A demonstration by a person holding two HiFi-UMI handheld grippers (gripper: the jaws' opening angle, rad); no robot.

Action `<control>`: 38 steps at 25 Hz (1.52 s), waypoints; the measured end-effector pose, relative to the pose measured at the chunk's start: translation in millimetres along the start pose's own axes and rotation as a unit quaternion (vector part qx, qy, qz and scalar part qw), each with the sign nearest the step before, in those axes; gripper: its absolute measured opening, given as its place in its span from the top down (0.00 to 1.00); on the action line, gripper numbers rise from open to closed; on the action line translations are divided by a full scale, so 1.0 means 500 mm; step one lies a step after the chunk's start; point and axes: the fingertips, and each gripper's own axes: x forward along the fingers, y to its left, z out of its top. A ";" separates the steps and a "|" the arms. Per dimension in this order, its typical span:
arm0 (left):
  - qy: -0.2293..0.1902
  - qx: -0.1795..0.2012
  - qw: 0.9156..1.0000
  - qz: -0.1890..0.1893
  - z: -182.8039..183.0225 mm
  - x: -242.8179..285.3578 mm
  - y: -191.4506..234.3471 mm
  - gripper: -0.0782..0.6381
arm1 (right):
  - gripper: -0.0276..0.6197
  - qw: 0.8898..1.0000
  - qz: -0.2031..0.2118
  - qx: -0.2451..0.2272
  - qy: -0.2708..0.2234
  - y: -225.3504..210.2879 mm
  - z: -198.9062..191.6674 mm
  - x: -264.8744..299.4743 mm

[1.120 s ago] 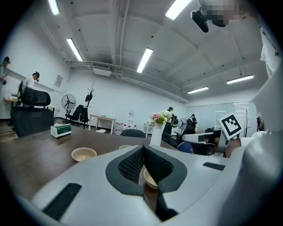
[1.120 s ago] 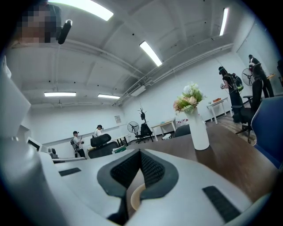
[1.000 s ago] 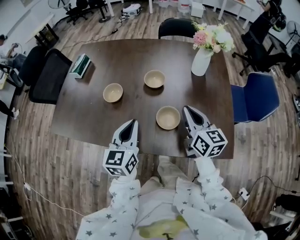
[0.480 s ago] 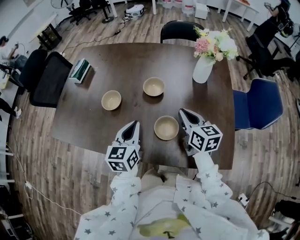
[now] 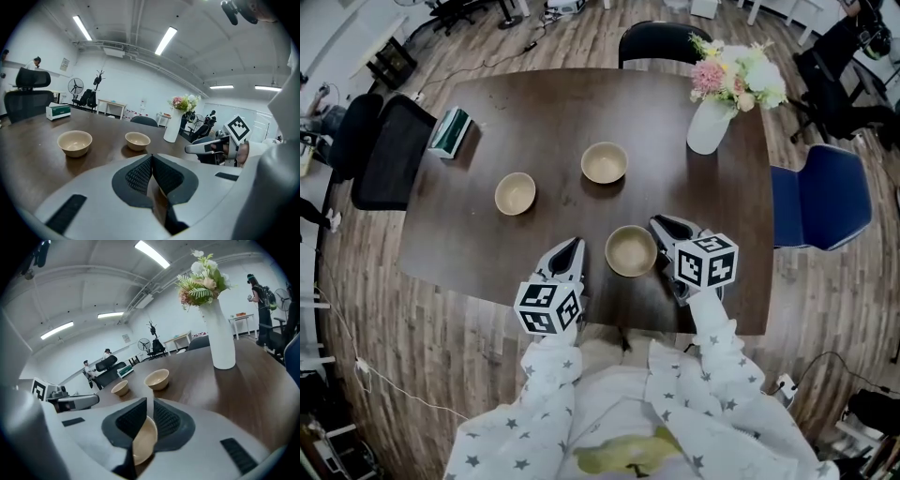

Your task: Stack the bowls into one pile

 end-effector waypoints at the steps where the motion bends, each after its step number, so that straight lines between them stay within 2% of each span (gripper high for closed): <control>1: 0.004 -0.001 1.000 -0.002 -0.003 0.005 0.001 0.86 | 0.92 1.000 -0.003 -0.002 0.009 -0.004 -0.006 0.007; 2: 0.008 -0.003 1.000 -0.003 -0.006 0.009 0.004 0.86 | 0.90 1.000 -0.005 -0.001 0.017 -0.007 -0.014 0.014; 4: 0.017 -0.006 1.000 -0.006 -0.015 0.017 0.008 0.86 | 0.79 0.999 -0.007 0.008 0.033 -0.011 -0.034 0.027; 10: 0.037 -0.014 0.999 -0.013 -0.033 0.044 0.008 0.86 | 0.74 0.997 -0.006 0.027 0.075 -0.021 -0.086 0.060; 18: 0.055 -0.024 0.998 -0.015 -0.056 0.058 0.004 0.86 | 0.75 0.992 0.006 0.045 0.121 -0.018 -0.125 0.080; 23: 0.057 -0.028 0.998 -0.013 -0.063 0.064 0.003 0.86 | 0.86 0.989 0.011 0.038 0.140 -0.019 -0.137 0.087; 25: 0.054 -0.027 0.998 -0.012 -0.062 0.066 0.003 0.86 | 0.86 0.989 0.021 0.040 0.143 -0.016 -0.136 0.088; 31: 0.045 -0.026 0.999 -0.003 -0.061 0.058 0.011 0.86 | 0.89 0.990 0.023 0.042 0.131 -0.015 -0.121 0.083; 38: 0.034 -0.027 0.999 0.002 -0.039 0.047 0.034 0.86 | 0.90 0.994 0.024 0.061 0.088 -0.006 -0.066 0.088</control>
